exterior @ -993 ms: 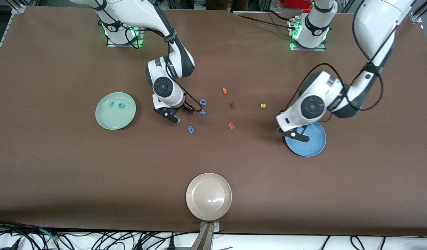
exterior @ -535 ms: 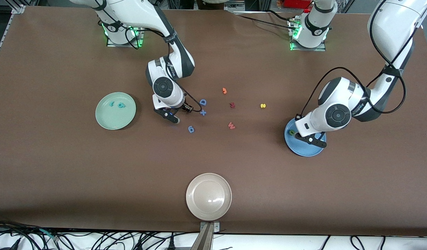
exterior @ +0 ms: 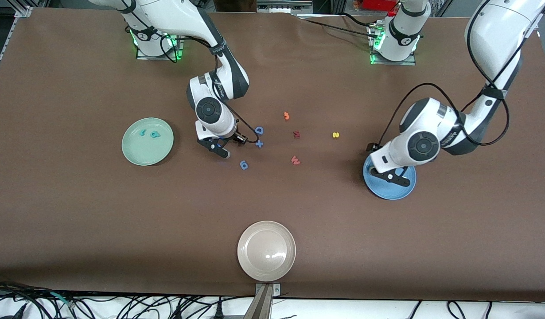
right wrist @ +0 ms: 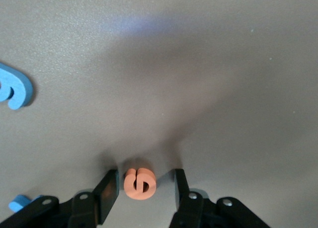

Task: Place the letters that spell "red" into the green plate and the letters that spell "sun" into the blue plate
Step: 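Place the yellow u on the blue plate while the right gripper grasps orange 6, then carry the orange 6 to the mint plate while the left gripper grasps yellow z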

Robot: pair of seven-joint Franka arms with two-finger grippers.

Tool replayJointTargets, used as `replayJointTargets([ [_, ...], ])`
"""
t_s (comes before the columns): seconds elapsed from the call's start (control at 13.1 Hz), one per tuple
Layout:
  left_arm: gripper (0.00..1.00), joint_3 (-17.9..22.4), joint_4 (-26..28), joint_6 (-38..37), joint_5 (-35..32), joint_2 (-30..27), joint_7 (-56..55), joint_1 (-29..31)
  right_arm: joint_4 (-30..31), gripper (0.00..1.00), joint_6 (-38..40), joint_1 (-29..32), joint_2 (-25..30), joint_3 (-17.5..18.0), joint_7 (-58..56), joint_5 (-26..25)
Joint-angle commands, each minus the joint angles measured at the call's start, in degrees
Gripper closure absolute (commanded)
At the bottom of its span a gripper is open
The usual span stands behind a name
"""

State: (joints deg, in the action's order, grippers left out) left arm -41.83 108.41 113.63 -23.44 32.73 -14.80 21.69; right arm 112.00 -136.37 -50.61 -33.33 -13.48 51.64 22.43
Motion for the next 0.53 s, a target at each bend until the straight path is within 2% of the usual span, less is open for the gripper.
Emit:
replayJointTargets([
  [0.0, 0.0, -4.64, 3.19, 2.02, 0.85, -0.56, -8.55, -0.33, -0.38, 0.71, -1.09, -0.63, -1.3, -0.5, -0.48, 1.12],
  [0.08, 0.0, -5.7, 4.77, 4.47, 1.63, -0.56, -11.62, -0.25, -0.38, 0.8, -0.91, -0.55, -1.21, -0.5, -0.66, 1.21],
  [0.15, 0.0, -6.06, 6.96, 8.33, 3.29, -0.65, -14.43, -0.33, -0.38, 0.83, -0.83, -0.54, -1.21, -0.5, -0.75, 1.21],
  [0.38, 0.0, -6.07, 14.87, 22.74, 3.84, -0.56, -18.32, 0.37, -0.56, 0.84, 2.05, 0.07, 0.88, -1.9, -1.89, 1.04],
  [0.46, 0.0, -5.89, 16.2, 24.78, 3.84, -0.48, -19.37, 0.28, -1.43, 0.84, 6.34, 0.07, 2.29, -4.78, -2.94, 0.95],
])
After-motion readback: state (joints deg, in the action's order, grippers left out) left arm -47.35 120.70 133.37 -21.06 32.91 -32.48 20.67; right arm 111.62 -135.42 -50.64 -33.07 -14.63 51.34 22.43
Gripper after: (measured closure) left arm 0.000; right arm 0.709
